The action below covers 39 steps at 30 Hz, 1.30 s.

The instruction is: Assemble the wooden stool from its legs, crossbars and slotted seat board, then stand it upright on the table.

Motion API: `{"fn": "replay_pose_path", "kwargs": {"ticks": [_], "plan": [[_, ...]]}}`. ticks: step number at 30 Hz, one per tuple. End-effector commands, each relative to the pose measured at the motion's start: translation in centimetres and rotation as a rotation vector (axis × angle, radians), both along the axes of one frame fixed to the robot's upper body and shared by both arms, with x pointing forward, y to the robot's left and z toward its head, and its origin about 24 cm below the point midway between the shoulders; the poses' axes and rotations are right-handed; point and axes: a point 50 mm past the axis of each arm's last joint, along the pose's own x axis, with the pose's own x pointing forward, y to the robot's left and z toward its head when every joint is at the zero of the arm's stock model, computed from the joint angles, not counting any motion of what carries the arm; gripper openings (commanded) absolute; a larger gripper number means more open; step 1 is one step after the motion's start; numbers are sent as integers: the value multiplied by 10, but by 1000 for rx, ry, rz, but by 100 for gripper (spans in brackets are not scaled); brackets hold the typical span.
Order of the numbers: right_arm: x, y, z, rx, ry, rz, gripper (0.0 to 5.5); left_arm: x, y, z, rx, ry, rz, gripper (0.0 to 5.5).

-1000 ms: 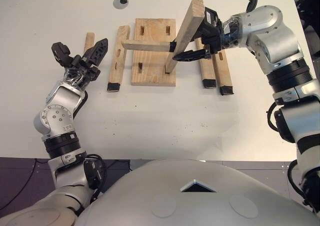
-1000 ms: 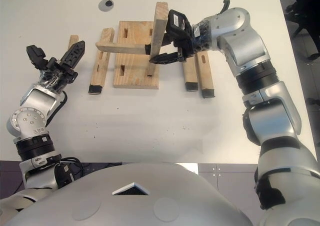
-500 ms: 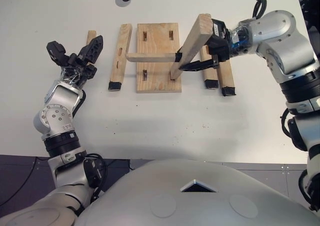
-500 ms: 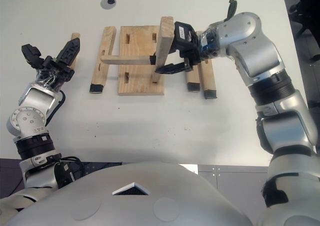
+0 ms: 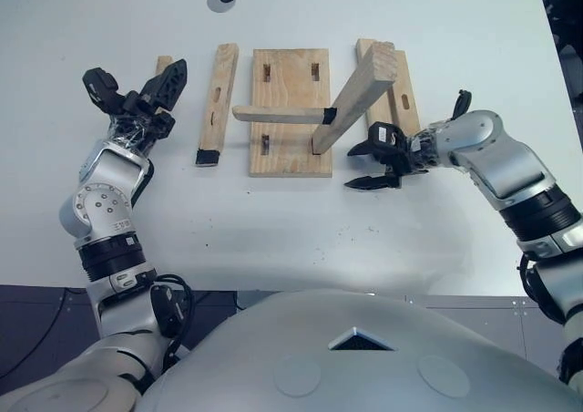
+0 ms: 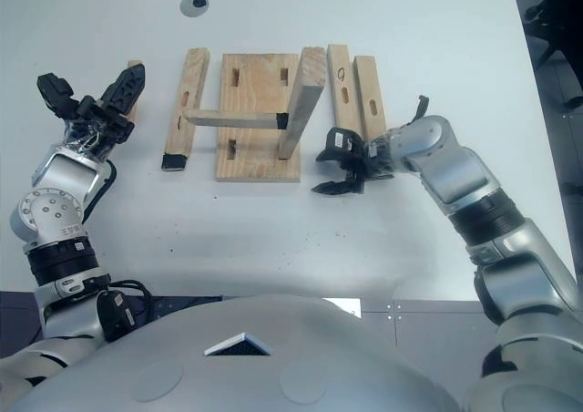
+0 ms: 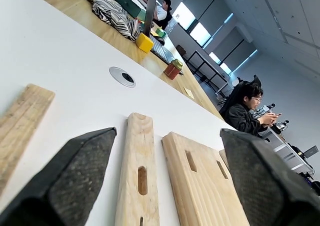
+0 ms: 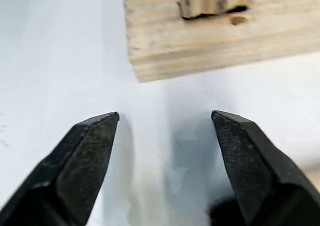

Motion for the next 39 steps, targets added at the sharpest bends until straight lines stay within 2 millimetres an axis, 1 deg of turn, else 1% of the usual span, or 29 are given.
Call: {"fn": "replay_pose_path", "kwargs": {"ticks": [1, 2, 3, 5, 8, 10, 12, 15, 17, 20, 23, 25, 27, 34, 39], "plan": [[9, -23, 18, -36, -116, -125, 403, -4, -2, 5, 44, -25, -8, 382], [12, -24, 24, -12, -165, -162, 415, -5, -3, 6, 49, -32, -7, 382], [13, -23, 29, 40, -191, -225, 415, -6, -4, 7, 53, -37, -5, 382], [10, -22, 37, 113, -258, -323, 415, -8, -4, 5, 54, -37, 7, 382], [5, -17, 44, 216, -251, -492, 415, -11, -4, 2, 48, -29, 18, 382], [4, -15, 42, 233, -237, -593, 415, -14, -3, 1, 47, -24, 27, 382], [3, -14, 36, 217, -235, -684, 415, -14, -2, 1, 46, -20, 33, 382], [-5, -11, 17, 182, -173, -768, 415, -14, -3, -2, 44, -8, 36, 382], [-11, -11, 6, 154, -141, -799, 415, -14, -5, -4, 44, -3, 33, 382], [-14, -12, -3, 119, -111, -832, 415, -14, -4, -4, 44, 0, 35, 382], [-19, -5, -8, 118, -67, -817, 415, -14, -3, -4, 43, 4, 39, 382], [-20, 4, -3, 167, -49, -793, 415, -15, -2, -5, 41, 5, 44, 382], [-18, 5, 2, 183, -61, -797, 415, -14, -2, -5, 38, 6, 44, 382], [-7, -8, 13, 173, -162, -842, 415, -15, -4, -6, 31, 6, 48, 382], [-8, -16, 10, 139, -177, -875, 415, -16, -4, -7, 26, 8, 53, 382]]}}
